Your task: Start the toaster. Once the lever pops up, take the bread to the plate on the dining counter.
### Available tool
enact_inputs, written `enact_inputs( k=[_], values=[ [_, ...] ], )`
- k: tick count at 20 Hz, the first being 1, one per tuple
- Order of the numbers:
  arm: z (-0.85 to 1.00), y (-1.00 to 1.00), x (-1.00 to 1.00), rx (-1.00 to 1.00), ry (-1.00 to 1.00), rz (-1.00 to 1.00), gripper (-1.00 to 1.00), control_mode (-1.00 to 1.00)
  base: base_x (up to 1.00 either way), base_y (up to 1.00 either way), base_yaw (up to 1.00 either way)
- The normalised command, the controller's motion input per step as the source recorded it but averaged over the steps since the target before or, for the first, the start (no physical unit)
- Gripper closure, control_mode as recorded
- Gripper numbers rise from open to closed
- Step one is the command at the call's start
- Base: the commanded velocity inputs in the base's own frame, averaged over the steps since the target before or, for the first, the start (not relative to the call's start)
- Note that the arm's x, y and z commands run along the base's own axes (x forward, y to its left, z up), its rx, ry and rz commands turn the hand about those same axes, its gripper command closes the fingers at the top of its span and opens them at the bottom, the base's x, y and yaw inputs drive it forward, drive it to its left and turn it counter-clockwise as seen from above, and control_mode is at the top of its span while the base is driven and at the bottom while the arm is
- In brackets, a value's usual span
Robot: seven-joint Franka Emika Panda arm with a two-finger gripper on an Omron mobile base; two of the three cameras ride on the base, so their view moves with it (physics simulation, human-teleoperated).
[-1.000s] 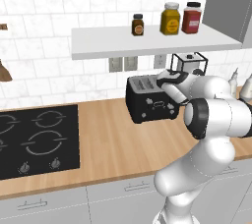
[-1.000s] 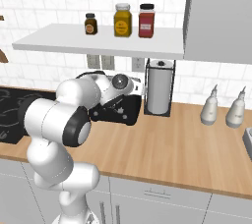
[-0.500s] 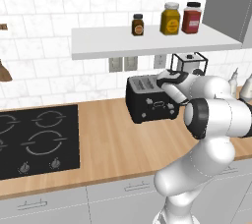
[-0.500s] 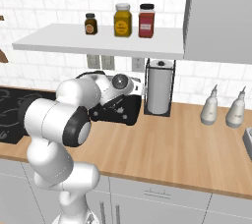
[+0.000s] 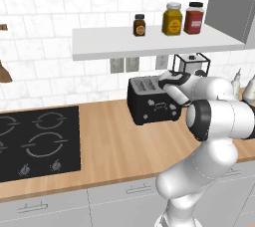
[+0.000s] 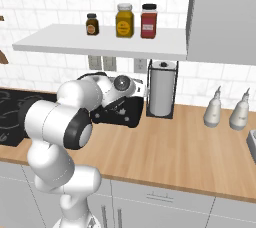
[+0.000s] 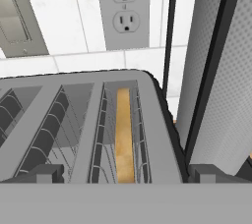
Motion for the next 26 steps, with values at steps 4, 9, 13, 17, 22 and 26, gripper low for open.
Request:
enact_inputs(
  k=[4,9,13,17,22,26],
  values=[
    [0.00,0.00,0.00,0.00,0.00,0.00,-1.00,-1.00,0.00,0.00,0.00],
    [0.00,0.00,0.00,0.00,0.00,0.00,-1.00,-1.00,0.00,0.00,0.00],
    [0.00,0.00,0.00,0.00,0.00,0.00,-1.00,-1.00,0.00,0.00,0.00],
    [0.00,0.00,0.00,0.00,0.00,0.00,-1.00,-1.00,0.00,0.00,0.00],
    [0.00,0.00,0.00,0.00,0.00,0.00,-1.00,-1.00,0.00,0.00,0.00],
    [0.00,0.00,0.00,0.00,0.00,0.00,-1.00,-1.00,0.00,0.00,0.00]
  ],
)
